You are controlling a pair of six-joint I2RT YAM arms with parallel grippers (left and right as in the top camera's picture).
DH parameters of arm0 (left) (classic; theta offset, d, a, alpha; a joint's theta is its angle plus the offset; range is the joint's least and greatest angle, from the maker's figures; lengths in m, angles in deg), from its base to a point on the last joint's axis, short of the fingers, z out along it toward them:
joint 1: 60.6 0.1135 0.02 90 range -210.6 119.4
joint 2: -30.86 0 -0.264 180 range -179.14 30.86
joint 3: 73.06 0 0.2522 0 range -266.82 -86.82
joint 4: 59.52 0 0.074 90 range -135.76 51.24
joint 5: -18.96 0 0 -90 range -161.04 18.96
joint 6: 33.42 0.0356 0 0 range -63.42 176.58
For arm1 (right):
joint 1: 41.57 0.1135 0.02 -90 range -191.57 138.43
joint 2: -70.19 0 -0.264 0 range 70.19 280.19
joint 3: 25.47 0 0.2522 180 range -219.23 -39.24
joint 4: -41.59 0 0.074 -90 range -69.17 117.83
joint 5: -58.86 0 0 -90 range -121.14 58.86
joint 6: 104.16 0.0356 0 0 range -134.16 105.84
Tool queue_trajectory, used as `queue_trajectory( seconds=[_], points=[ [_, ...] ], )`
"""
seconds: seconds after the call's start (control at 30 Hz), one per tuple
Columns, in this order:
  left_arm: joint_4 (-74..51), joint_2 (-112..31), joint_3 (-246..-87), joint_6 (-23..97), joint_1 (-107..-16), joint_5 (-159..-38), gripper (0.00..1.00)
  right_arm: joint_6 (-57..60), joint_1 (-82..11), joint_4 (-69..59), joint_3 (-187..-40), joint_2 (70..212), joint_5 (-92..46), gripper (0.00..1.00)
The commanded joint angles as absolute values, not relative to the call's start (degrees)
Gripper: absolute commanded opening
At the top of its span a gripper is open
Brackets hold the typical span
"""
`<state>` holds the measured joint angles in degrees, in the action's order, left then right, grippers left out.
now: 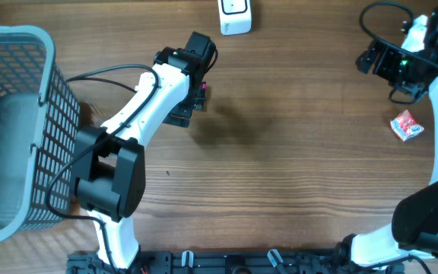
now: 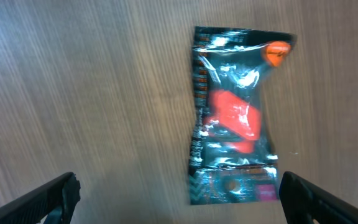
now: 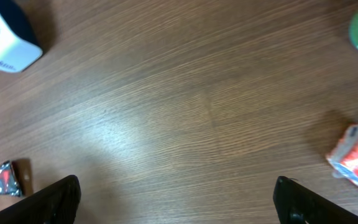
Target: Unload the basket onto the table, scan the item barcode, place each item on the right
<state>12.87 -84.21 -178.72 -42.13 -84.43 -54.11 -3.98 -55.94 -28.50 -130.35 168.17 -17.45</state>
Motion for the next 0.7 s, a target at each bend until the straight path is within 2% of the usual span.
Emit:
queue_trajectory(
  seconds=[0.0,0.17,0.4,0.67],
  points=[
    [7.54,-84.05,-177.23,-43.45,-83.60,-51.95,1.00,-5.19,-55.33,-28.55,-130.39,168.23,-16.25,1.00],
    [4.34,-86.85,-177.03,-36.69,-82.31,-51.93,1.00,-5.10,-55.33,-28.59,-130.39,168.23,-17.67,1.00],
    [4.08,-88.36,-177.03,-33.22,-78.73,-52.91,1.00,-4.92,-55.33,-28.50,-130.39,168.23,-17.73,1.00],
    [-0.40,-92.49,-177.03,-29.06,-76.87,-59.91,1.00,-3.55,-55.33,-28.52,-130.39,168.23,-17.75,1.00]
  ],
)
